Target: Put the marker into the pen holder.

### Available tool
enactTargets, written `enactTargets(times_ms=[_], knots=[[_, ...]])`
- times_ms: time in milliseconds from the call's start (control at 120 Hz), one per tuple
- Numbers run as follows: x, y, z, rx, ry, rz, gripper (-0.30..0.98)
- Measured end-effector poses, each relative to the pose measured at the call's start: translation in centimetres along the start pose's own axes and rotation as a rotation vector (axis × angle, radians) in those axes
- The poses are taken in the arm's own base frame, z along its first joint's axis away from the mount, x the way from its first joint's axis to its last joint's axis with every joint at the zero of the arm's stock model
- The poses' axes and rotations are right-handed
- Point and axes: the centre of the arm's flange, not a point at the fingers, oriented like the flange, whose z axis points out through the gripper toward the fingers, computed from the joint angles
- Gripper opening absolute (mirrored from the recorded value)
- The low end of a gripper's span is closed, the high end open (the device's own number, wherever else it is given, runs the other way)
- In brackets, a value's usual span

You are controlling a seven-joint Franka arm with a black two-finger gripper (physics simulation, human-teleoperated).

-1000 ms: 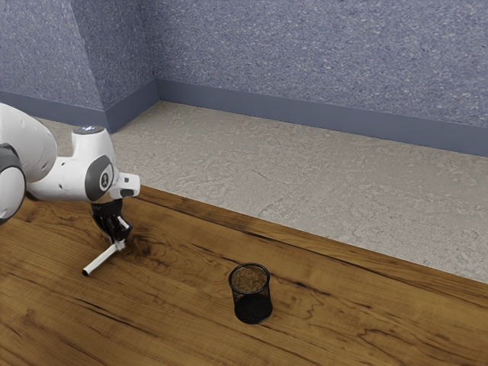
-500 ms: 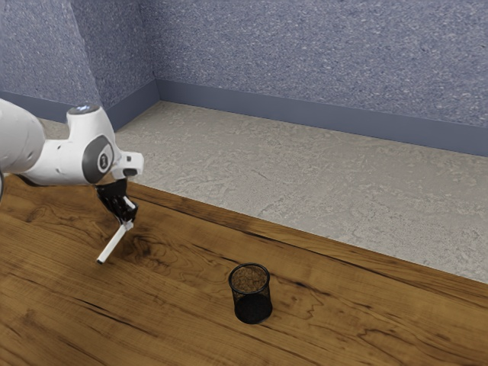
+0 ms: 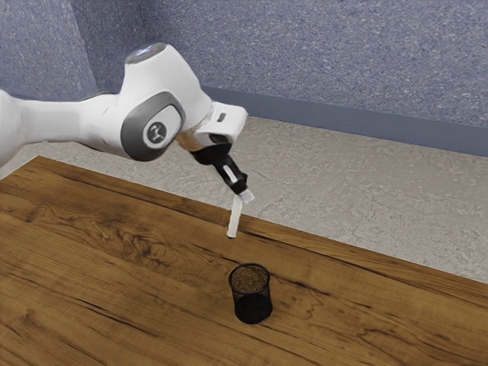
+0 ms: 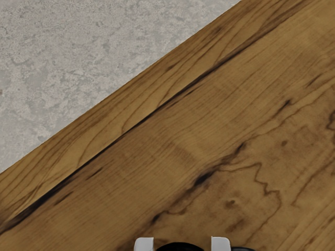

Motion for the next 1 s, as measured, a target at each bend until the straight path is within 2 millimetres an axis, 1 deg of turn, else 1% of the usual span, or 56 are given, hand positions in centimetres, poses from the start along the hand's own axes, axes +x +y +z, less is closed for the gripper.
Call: enactTargets(times_ms=[33,67,92,167,200,250,358,517,750,858,1000], knots=[[0.2,1.4,-0.1,-0.014,0.004,0.020,-0.09],[-0.1,1.8,-0.3,-0.022,0.006,0.021,-0.08],[-0.8,1.4,-0.3,-0.026,0.004,0.009,-0.08],[-3.0,-0.9,-0.5,-0.022,-0.005,-0.046,-0.07],[-3.7,-1.0,-0.4,-0.027,-0.010,-0.055,-0.07],[-4.0,-0.5,-0.2,-0.036,-0.014,-0.053,-0.07],[-4.1,1.3,0.4,-0.060,-0.024,-0.028,-0.06],[-4.5,3.2,1.1,-0.090,-0.039,0.001,-0.06],[-3.8,6.0,0.7,-0.121,-0.028,0.056,-0.05],[-3.4,7.6,1.0,-0.141,-0.031,0.083,-0.06],[-3.4,8.2,1.7,-0.149,-0.042,0.095,-0.06]])
